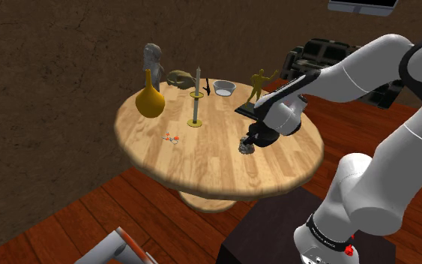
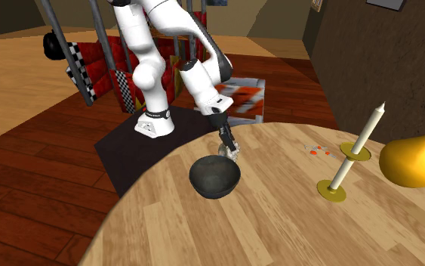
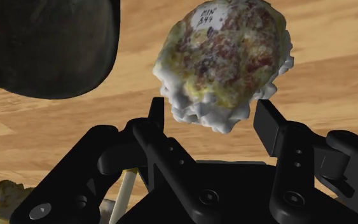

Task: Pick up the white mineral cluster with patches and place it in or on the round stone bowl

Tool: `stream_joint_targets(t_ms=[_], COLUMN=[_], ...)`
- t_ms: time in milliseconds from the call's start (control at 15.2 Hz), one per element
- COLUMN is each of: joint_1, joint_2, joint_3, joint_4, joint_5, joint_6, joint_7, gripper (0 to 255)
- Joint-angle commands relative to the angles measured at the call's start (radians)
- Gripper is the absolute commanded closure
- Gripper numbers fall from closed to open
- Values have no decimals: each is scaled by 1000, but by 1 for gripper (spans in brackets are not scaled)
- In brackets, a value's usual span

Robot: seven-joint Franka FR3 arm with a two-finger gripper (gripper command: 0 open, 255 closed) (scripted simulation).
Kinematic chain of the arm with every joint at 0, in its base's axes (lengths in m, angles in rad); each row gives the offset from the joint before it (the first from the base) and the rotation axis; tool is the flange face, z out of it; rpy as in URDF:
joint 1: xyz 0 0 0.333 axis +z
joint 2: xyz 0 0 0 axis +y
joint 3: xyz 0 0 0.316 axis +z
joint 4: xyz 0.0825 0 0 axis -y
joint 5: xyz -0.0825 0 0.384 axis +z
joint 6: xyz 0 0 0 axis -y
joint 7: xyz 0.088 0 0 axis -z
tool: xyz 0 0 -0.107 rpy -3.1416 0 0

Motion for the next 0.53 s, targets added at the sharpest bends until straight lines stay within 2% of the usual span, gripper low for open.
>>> stream_joint_targets(t_ms=[0, 198, 462], joint_1=[-95, -210, -317], joint_2=[-33, -75, -128], joint_3=[74, 165, 250], joint_4=[-15, -22, -20], joint_5=[-140, -268, -381], joint_6=[-18, -58, -119], joint_7=[119, 230, 330], gripper=[255, 255, 255])
